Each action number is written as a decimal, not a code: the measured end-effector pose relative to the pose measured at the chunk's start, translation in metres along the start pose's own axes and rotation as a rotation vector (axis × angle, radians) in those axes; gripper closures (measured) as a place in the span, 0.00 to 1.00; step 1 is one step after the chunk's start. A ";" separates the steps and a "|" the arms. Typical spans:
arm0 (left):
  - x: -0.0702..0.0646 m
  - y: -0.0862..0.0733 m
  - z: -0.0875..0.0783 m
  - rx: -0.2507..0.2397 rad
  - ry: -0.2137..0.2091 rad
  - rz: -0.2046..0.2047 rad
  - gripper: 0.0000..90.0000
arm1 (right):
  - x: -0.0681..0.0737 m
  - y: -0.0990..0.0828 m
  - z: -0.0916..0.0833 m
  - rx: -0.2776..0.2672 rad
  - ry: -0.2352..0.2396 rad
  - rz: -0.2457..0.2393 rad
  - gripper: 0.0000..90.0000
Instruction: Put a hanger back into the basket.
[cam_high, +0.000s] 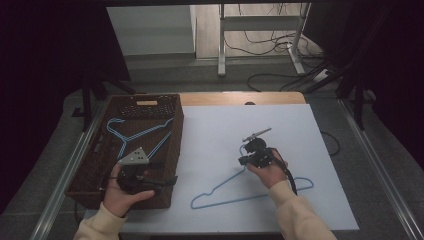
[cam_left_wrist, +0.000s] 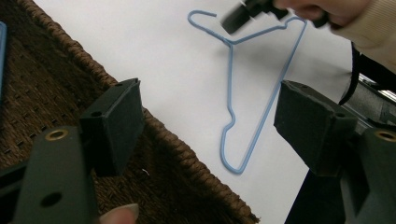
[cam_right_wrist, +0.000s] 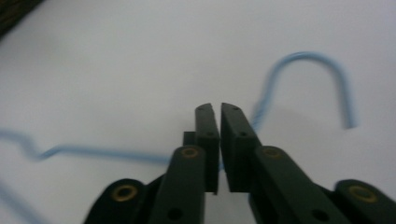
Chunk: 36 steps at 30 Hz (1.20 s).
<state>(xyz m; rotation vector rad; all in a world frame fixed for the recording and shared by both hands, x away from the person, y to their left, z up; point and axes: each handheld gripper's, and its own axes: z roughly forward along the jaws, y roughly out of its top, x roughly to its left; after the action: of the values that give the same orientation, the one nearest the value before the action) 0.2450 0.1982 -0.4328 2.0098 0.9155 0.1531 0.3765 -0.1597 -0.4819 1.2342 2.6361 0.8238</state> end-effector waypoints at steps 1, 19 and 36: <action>0.000 0.000 0.000 0.000 0.000 0.000 0.27 | -0.007 0.004 0.004 0.003 -0.014 0.025 0.92; -0.003 0.001 0.002 0.008 0.001 0.014 0.27 | -0.011 0.024 0.038 0.111 -0.173 0.063 0.93; -0.053 0.042 0.061 0.125 -0.102 0.039 0.28 | 0.001 0.005 -0.021 -0.108 -0.077 0.065 0.95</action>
<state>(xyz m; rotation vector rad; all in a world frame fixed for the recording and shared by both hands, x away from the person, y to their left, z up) 0.2562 0.1080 -0.4242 2.1312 0.8393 0.0156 0.3725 -0.1651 -0.4616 1.3028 2.4686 0.8970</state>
